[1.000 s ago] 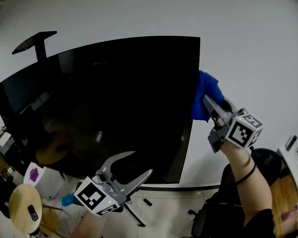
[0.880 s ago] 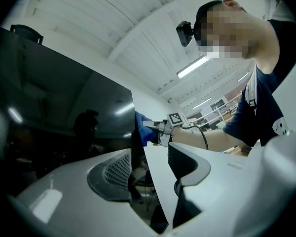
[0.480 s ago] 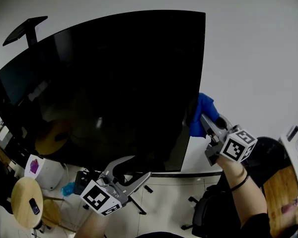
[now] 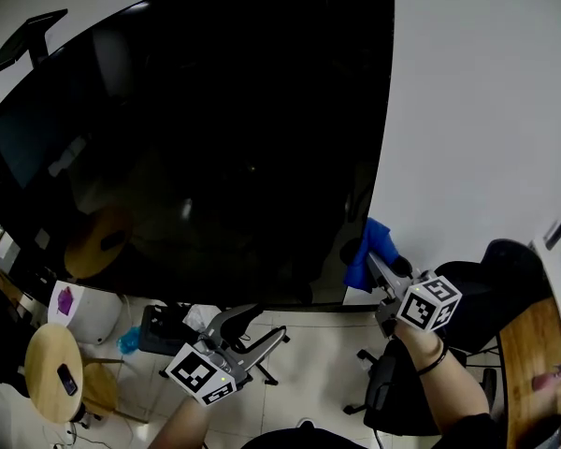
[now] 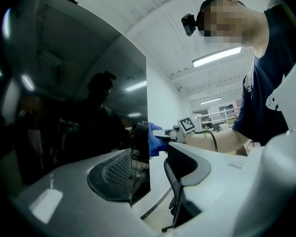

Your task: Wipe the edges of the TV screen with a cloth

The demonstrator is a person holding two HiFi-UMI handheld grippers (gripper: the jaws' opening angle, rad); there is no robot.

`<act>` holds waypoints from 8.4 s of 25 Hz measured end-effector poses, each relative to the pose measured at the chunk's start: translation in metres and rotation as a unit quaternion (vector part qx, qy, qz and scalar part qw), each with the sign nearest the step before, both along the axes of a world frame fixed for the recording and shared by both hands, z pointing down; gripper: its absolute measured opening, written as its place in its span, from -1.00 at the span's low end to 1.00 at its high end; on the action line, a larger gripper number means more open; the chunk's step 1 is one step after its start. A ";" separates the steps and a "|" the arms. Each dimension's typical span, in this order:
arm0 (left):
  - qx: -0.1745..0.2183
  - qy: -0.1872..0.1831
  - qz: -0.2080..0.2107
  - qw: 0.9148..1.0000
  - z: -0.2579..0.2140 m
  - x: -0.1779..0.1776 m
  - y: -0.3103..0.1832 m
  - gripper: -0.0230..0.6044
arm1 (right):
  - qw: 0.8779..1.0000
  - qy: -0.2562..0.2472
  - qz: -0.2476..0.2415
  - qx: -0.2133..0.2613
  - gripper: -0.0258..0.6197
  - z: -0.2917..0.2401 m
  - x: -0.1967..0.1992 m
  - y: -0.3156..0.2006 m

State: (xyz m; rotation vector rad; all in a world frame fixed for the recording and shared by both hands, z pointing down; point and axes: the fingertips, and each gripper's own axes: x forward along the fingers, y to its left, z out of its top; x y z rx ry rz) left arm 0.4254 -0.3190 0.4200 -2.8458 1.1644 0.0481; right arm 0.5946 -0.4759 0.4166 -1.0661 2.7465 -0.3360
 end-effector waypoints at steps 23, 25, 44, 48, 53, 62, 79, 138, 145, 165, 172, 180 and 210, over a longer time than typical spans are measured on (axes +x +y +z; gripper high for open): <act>-0.097 -0.010 -0.002 0.995 0.110 0.011 0.005 -0.23 | 0.982 0.051 0.015 -0.183 -0.56 0.232 -0.001 0.011; -0.103 -0.012 -0.002 0.995 0.115 0.011 0.006 -0.23 | 0.979 0.047 0.015 -0.196 -0.56 0.243 -0.002 0.010; -0.118 -0.019 -0.025 0.993 0.121 -0.014 0.014 -0.23 | 0.948 -0.034 0.005 -0.315 -0.56 0.305 -0.015 0.015; -0.120 -0.015 -0.038 0.992 0.123 -0.025 0.021 -0.23 | 0.940 -0.072 -0.007 -0.333 -0.56 0.292 -0.033 0.017; -0.122 -0.013 -0.058 0.991 0.121 -0.046 0.031 -0.23 | 0.934 -0.087 -0.016 -0.345 -0.56 0.295 -0.048 0.019; -0.118 0.004 -0.095 0.988 0.120 -0.109 0.061 -0.23 | 0.929 -0.088 -0.030 -0.357 -0.56 0.289 -0.105 0.033; -0.112 0.018 -0.138 0.984 0.105 -0.341 0.155 -0.23 | 0.944 -0.051 0.019 -0.326 -0.56 0.291 -0.279 0.054; -0.169 0.059 -0.072 0.981 0.178 -0.890 0.117 -0.23 | 0.943 -0.018 -0.019 -0.331 -0.56 0.299 -0.880 0.132; -0.172 0.097 -0.112 0.974 0.186 -0.950 0.121 -0.23 | 0.940 -0.014 -0.058 -0.336 -0.56 0.299 -0.961 0.144; -0.186 0.127 -0.166 0.960 0.211 -1.068 0.131 -0.23 | 0.920 0.000 -0.163 -0.357 -0.56 0.302 -1.174 0.174; -0.194 0.135 -0.187 0.953 0.223 -1.107 0.139 -0.23 | 0.912 -0.003 -0.192 -0.362 -0.56 0.300 -1.226 0.185; -0.206 0.122 -0.192 0.952 0.235 -1.129 0.145 -0.11 | 0.901 -0.009 -0.236 -0.364 -0.56 0.292 -1.257 0.207; -0.174 0.201 -0.120 0.956 0.197 -1.092 0.135 -0.53 | 0.886 -0.070 -0.327 -0.320 -0.09 0.188 -1.236 0.262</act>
